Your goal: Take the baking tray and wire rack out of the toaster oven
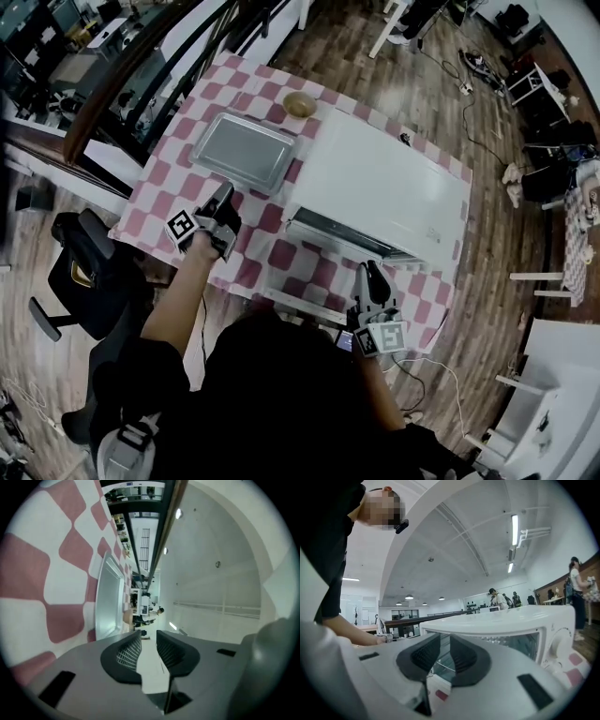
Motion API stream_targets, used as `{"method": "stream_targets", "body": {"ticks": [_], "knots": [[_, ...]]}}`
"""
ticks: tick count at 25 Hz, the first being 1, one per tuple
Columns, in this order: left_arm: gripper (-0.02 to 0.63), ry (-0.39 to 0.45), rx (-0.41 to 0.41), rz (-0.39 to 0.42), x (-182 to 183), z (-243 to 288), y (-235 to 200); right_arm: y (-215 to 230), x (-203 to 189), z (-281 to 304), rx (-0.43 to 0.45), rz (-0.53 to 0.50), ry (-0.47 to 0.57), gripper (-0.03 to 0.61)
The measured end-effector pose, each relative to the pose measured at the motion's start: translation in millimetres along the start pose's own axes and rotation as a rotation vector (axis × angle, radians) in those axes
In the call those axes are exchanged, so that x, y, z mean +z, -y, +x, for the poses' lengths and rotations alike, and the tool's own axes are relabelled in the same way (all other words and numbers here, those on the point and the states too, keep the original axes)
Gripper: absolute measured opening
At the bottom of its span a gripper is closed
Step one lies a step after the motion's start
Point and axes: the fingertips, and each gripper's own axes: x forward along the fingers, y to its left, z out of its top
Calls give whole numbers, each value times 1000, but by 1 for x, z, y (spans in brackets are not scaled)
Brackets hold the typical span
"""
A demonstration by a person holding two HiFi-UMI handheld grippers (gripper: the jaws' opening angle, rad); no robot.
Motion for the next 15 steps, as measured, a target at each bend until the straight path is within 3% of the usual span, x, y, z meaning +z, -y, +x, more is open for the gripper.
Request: {"method": "stream_targets", "body": {"ticks": [2, 6, 12, 14, 15], "knots": [[43, -31, -80, 6, -27, -12, 19, 5, 1, -8, 24, -21, -3, 69], [-5, -67, -196, 26, -85, -32, 56, 20, 12, -32, 67, -49, 16, 69], [-5, -58, -287, 35, -173, -53, 81, 53, 20, -82, 67, -41, 48, 67], [-5, -80, -274, 110, -204, -56, 82, 63, 19, -99, 68, -37, 57, 68], [-5, -103, -257, 184, -222, -56, 83, 67, 20, -108, 70, -35, 62, 69]]}}
